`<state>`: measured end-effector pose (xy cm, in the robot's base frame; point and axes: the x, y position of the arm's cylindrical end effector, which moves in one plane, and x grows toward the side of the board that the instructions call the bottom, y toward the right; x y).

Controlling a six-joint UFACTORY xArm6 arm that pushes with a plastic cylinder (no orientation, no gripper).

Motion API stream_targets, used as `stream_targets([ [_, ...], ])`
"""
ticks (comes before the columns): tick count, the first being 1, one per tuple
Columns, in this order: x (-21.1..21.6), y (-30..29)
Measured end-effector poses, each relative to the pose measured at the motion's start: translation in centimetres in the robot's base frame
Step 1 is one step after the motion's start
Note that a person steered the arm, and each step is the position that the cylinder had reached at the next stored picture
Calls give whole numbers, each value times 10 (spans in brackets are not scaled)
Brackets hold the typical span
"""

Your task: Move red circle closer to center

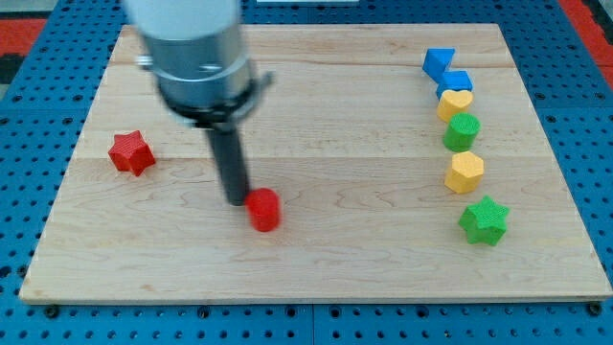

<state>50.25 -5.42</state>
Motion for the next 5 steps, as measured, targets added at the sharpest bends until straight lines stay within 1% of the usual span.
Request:
stream_targets([
  [1,56,-2],
  [2,102,0],
  [3,83,66],
  [4,17,29],
  [5,36,-3],
])
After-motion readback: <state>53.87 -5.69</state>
